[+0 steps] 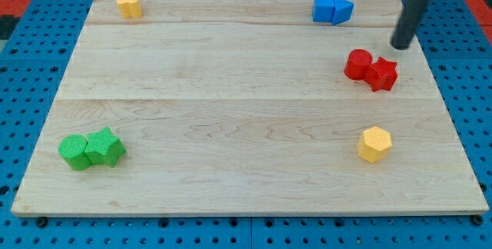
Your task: Slide the red star to the top center of the board
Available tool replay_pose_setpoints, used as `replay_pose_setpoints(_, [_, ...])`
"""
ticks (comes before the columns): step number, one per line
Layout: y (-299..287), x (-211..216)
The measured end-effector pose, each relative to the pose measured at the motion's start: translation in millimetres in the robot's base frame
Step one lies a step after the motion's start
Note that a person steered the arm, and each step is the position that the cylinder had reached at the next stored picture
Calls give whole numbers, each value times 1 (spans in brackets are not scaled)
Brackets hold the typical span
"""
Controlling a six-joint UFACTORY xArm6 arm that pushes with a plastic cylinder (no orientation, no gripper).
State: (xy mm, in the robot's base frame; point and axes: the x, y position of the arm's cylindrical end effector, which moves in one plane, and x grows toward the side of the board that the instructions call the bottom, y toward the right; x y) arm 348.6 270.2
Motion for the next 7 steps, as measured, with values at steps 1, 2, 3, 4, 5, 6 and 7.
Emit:
replay_pose_setpoints(1, [13,44])
replay_pose_setpoints(2, [-31,53])
replay_pose_setpoints(3, [-77,44])
replay_pose_setpoints(4, [-124,46])
replay_pose_setpoints(5, [-167,59])
replay_pose_setpoints(6, [-217,61])
replay_pose_setpoints(7, [-238,89])
